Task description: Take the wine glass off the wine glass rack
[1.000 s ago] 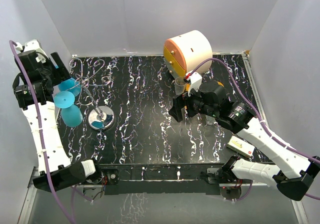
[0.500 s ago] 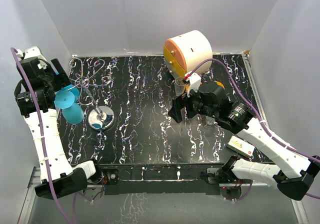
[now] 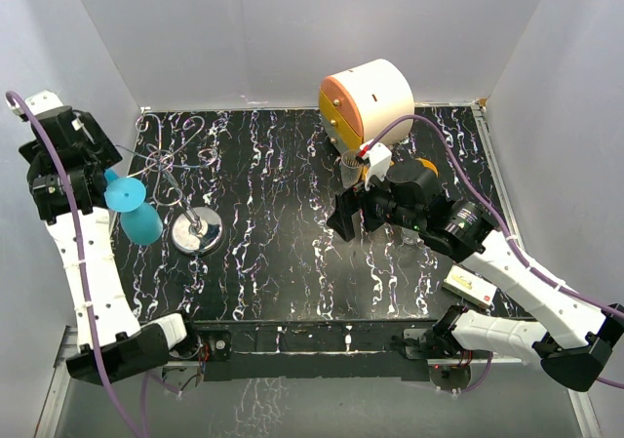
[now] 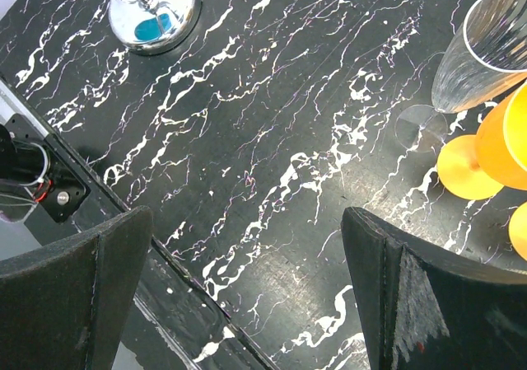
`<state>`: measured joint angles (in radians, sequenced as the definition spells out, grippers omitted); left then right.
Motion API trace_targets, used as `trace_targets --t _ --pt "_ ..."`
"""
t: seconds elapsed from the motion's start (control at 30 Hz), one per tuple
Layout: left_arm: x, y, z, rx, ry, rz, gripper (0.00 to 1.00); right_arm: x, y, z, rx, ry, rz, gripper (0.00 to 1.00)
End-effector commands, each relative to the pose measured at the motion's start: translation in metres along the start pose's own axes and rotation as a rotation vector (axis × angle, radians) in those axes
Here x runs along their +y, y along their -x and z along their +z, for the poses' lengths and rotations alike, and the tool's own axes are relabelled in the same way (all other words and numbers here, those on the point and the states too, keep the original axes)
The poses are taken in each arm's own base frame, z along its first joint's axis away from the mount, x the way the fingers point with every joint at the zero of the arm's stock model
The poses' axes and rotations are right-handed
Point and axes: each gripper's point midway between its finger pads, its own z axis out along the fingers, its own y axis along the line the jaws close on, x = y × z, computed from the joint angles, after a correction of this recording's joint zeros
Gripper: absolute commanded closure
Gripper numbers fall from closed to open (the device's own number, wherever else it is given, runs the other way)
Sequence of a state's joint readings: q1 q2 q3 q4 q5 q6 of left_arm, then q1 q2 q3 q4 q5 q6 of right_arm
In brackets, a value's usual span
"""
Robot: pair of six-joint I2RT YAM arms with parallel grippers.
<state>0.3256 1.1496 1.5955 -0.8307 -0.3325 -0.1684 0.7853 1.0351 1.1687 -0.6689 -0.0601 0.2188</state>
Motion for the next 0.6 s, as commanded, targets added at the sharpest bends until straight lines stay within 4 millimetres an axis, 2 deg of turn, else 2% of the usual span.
trace_targets --t 0.0,0.1,0.2,0.3,0.37,0.4,0.43,0.57 --pt "0.004 0.046 0.011 -0.135 0.061 -0.042 0.37 0.01 0.038 -0.011 -0.121 0.025 0.009 0.02" --pt "-0.007 0.071 0.019 -0.206 0.023 -0.067 0.38 0.008 0.042 -0.013 -0.134 0.012 0.019 0.02" --pt "-0.035 0.108 0.019 -0.304 -0.11 -0.111 0.38 0.009 0.046 -0.012 -0.151 0.009 0.039 0.02" --pt "-0.061 0.15 0.009 -0.401 -0.248 -0.176 0.4 0.009 0.055 -0.012 -0.178 0.004 0.06 0.02" --pt "-0.076 0.177 -0.009 -0.476 -0.35 -0.22 0.4 0.009 0.063 -0.012 -0.199 -0.001 0.072 0.02" --pt "-0.088 0.185 -0.008 -0.488 -0.41 -0.237 0.39 0.01 0.068 -0.012 -0.212 0.001 0.08 0.02" --pt "-0.099 0.195 -0.018 -0.511 -0.485 -0.26 0.39 0.011 0.072 -0.013 -0.225 0.002 0.087 0.02" --pt "-0.144 0.221 -0.073 -0.55 -0.856 -0.383 0.39 0.018 0.094 -0.013 -0.299 0.032 0.128 0.02"
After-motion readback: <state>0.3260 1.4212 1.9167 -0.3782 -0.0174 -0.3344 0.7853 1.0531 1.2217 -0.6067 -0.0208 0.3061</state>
